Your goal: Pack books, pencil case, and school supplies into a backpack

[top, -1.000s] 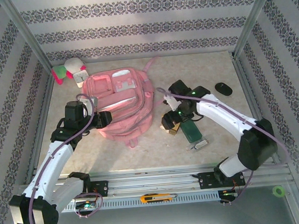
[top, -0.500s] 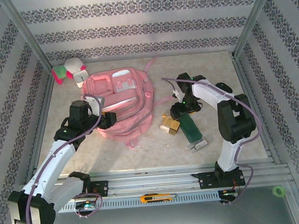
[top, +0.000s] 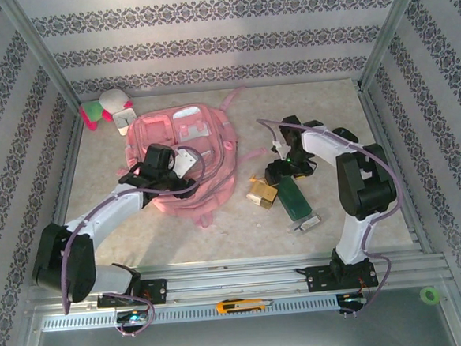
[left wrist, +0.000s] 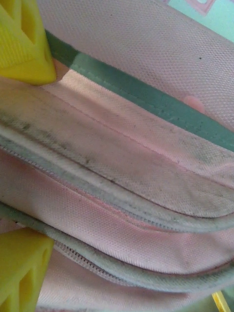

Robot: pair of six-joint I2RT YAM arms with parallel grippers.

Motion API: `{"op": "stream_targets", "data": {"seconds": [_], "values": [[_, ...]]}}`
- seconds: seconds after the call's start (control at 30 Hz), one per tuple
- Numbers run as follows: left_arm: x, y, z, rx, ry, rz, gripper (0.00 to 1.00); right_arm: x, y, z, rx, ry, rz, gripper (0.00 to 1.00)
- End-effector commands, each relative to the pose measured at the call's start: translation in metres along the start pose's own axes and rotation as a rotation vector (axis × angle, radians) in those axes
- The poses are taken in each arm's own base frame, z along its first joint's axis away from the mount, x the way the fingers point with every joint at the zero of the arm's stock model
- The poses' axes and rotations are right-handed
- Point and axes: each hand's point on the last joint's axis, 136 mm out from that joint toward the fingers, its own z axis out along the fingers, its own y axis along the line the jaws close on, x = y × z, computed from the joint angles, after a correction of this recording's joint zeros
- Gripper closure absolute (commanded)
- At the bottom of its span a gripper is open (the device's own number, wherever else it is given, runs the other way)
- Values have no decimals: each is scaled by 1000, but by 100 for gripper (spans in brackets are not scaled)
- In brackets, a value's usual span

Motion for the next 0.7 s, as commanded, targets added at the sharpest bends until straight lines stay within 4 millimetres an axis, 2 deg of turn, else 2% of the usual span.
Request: {"op": "stream_targets", "data": {"seconds": [0.0, 0.1, 0.17, 0.3, 0.4, 0.57, 0.67], "values": [[-42, 36, -3, -172, -107, 60, 46, 3, 2, -12, -27, -44, 18, 6], [-57, 40, -12, -182, -147, 61, 86, 8, -1, -18, -19, -53, 25, 6], [-67, 39, -27, -181, -192, 66, 100, 11, -6, -23, -10, -66, 38, 6], [-83, 37, -58, -181, -245, 79, 100, 19, -11, -32, -7, -88, 64, 2], [-88, 37, -77, -185, -251, 85, 100, 26, -3, -34, -43, -95, 64, 2], [-100, 41, -112, -227, -295, 92, 100, 40, 1, -27, -20, -70, 46, 2], [-105, 42, -122, -236, -299, 103, 100, 39, 6, -18, -6, -44, 20, 2]]}}
